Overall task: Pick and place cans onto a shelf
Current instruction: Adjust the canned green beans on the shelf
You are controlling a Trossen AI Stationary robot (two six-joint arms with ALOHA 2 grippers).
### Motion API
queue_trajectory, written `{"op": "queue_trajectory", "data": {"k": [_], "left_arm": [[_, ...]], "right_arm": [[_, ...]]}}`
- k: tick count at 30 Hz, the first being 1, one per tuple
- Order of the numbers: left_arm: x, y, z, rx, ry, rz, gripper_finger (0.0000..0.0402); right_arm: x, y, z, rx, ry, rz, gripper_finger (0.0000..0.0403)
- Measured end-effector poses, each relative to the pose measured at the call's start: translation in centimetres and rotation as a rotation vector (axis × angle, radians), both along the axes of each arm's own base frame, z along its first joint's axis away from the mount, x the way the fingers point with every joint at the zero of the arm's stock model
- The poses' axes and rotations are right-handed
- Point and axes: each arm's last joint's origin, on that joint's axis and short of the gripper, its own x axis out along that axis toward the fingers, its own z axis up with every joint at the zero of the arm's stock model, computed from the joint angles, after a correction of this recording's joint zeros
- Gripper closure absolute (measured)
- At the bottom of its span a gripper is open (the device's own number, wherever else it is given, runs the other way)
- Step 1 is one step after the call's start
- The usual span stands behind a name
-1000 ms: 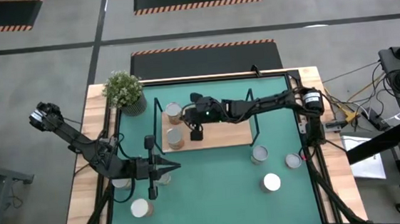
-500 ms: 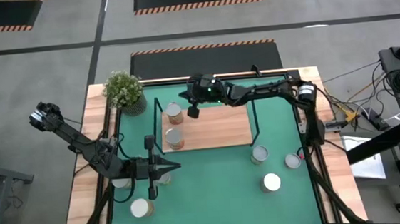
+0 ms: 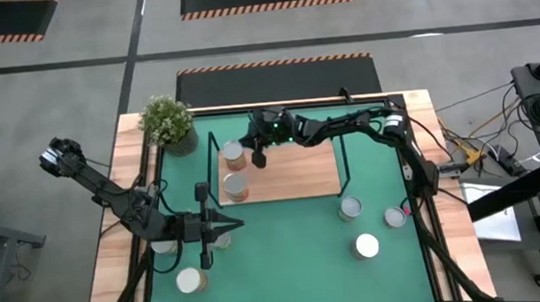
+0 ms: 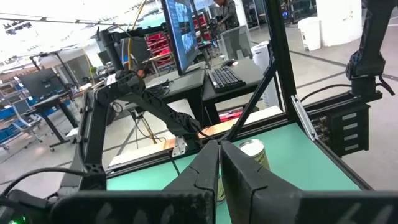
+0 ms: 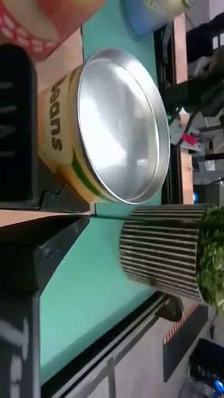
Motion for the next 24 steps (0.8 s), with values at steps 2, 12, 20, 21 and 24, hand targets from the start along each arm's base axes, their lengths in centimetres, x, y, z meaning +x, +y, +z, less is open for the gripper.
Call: {"op": "queue_trajectory", "data": {"k": [2,12,20,21,24], "left_arm": [[0.0,0.0,0.0,0.0,0.001,0.0,0.0402],[0.0,0.0,0.0,0.0,0.001,0.0,0.0402],[0.0,0.0,0.0,0.001,0.002,0.0,0.0402],[0.0,0.0,0.0,0.002,0.002,0.0,0.0402],[0.0,0.0,-0.1,0.01,0.005,0.001,0.0402]], "right_arm": [[0.1,0.4,0.1,-0.004,0.009,0.01,0.0394],[0.2,1.3,2.7,-0.083,-0.038,0.037,0.0394],[0.2,1.7,6.7,-0.086,-0.116,0.025,0.0394],[0.3,2.2,7.3,-0.085,-0.124,0.05,0.0394],[0.8,4.1,7.8,-0.08,-0.086,0.118,0.0394]]}}
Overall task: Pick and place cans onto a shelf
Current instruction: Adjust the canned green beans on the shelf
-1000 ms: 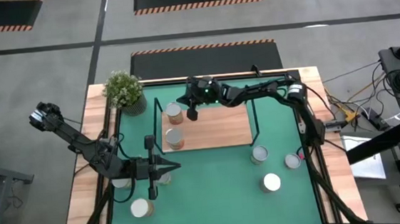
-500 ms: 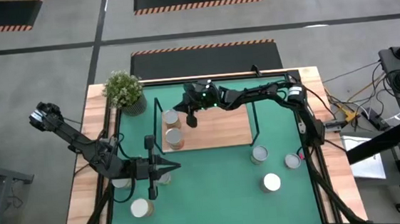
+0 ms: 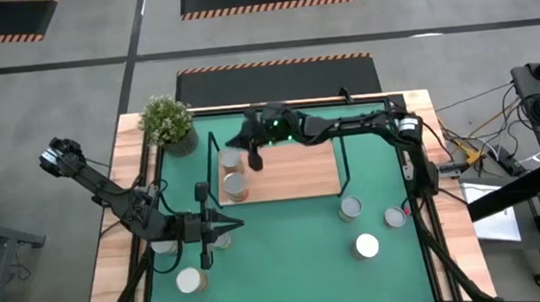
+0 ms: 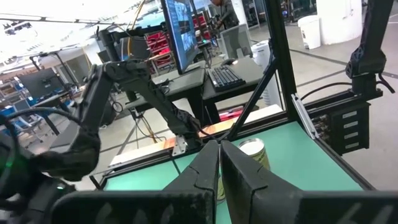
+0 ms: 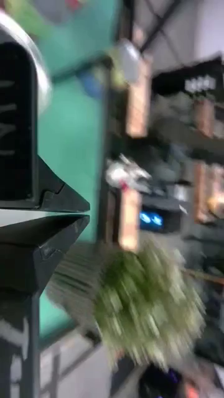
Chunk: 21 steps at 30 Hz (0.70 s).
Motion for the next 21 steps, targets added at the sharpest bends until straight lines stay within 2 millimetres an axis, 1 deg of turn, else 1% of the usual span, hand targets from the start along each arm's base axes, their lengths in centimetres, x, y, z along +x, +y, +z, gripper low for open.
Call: {"op": "queue_trajectory", "data": {"k": [3,6,16,21], "left_arm": [[0.0,0.0,0.0,0.001,0.0,0.0,0.0402],[0.0,0.0,0.0,0.0,-0.004,0.0,0.0402],[0.0,0.0,0.1,0.001,-0.005,0.0,0.0402],[0.0,0.0,0.1,0.0,-0.005,0.0,0.0402]], "right_arm": [[0.4,1.4,-0.9,-0.031,0.064,0.019,0.0394],[0.6,2.0,-1.4,-0.07,0.096,-0.042,0.0394],[0.8,2.0,-3.1,-0.065,0.175,-0.066,0.0394],[0.9,2.0,-3.3,-0.059,0.179,-0.067,0.0394]]}}
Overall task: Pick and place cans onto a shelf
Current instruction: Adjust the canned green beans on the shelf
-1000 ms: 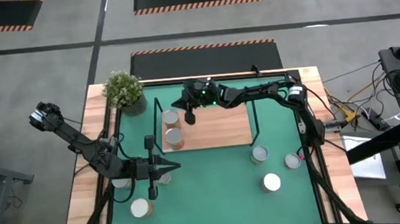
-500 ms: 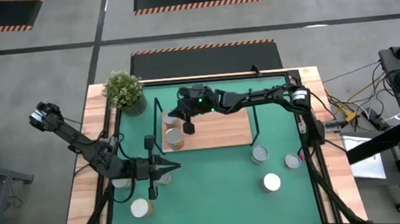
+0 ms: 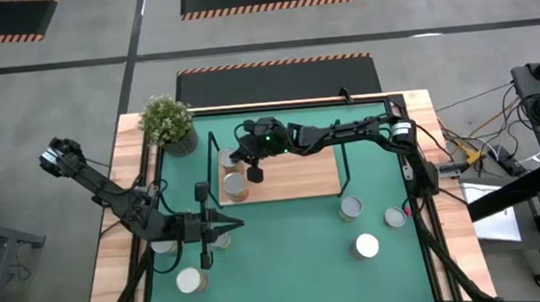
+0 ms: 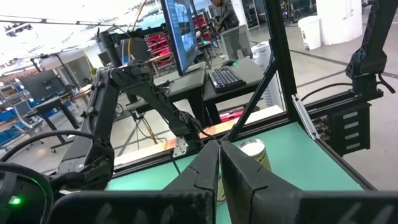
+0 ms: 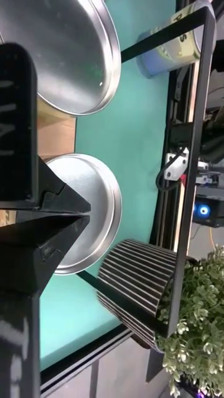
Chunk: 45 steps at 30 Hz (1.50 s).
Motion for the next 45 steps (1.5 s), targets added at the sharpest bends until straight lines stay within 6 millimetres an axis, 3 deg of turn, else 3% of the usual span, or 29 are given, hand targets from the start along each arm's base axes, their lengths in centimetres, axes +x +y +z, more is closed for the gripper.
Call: {"op": "queue_trajectory", "data": {"k": [10,20,34,45], "left_arm": [[0.0,0.0,0.0,0.0,0.0,0.0,0.0402],[0.0,0.0,0.0,-0.002,-0.003,0.0,0.0402],[0.0,0.0,0.1,0.002,-0.007,0.0,0.0402],[0.0,0.0,0.1,0.007,-0.008,-0.001,0.0402]], "right_arm": [[0.4,0.3,1.7,0.009,0.091,0.012,0.0394],[1.3,0.2,4.1,0.009,-0.005,0.002,0.0394],[0.7,0.4,1.7,0.023,0.075,-0.037,0.0394],[0.2,0.5,1.6,0.019,0.159,-0.027,0.0394]]}}
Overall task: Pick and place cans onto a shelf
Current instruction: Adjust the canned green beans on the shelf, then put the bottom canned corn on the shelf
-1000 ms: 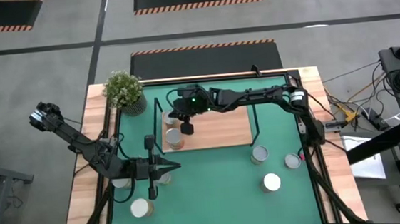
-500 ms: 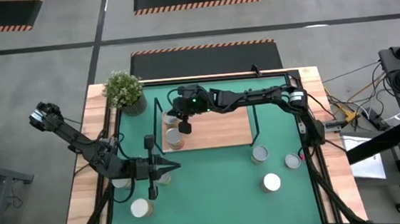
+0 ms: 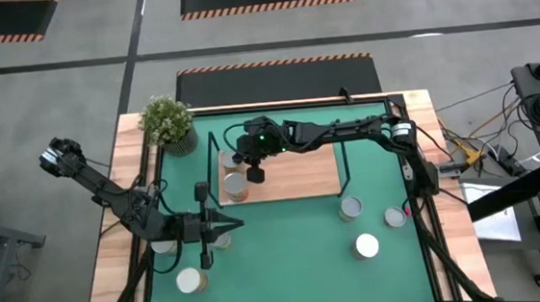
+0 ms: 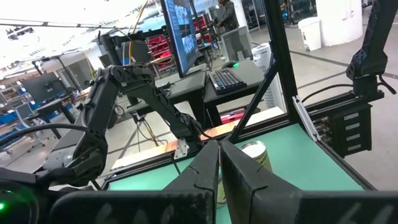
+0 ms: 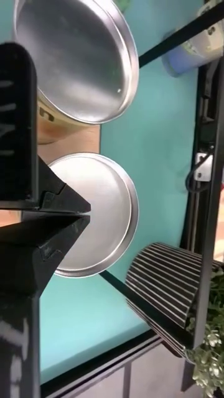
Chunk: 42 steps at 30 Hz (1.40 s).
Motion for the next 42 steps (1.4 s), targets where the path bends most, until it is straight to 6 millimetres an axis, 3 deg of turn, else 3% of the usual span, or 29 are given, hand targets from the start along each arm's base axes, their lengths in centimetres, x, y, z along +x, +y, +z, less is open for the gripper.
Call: {"op": "queue_trajectory", "data": {"k": [12,20,25,31,38,42], "left_arm": [[0.0,0.0,0.0,0.0,0.0,0.0,0.0402],[0.0,0.0,0.0,0.001,0.001,-0.001,0.0402],[0.0,0.0,0.0,0.002,0.003,-0.001,0.0402],[0.0,0.0,0.0,-0.001,0.003,-0.001,0.0402],[0.0,0.0,0.0,-0.051,0.004,0.001,0.0402],[0.0,0.0,-0.1,-0.122,0.003,0.002,0.0402]], "right_arm": [[0.3,0.0,1.7,-0.013,0.005,0.008,0.0394],[-1.0,1.9,4.3,-0.019,0.017,0.047,0.0394],[-3.1,5.2,6.2,-0.07,0.087,0.036,0.0394],[-7.0,10.7,6.4,-0.117,0.128,0.031,0.0394],[-12.1,17.1,3.7,-0.085,0.045,0.082,0.0394],[-14.6,19.7,2.3,-0.127,-0.04,0.11,0.0394]]}}
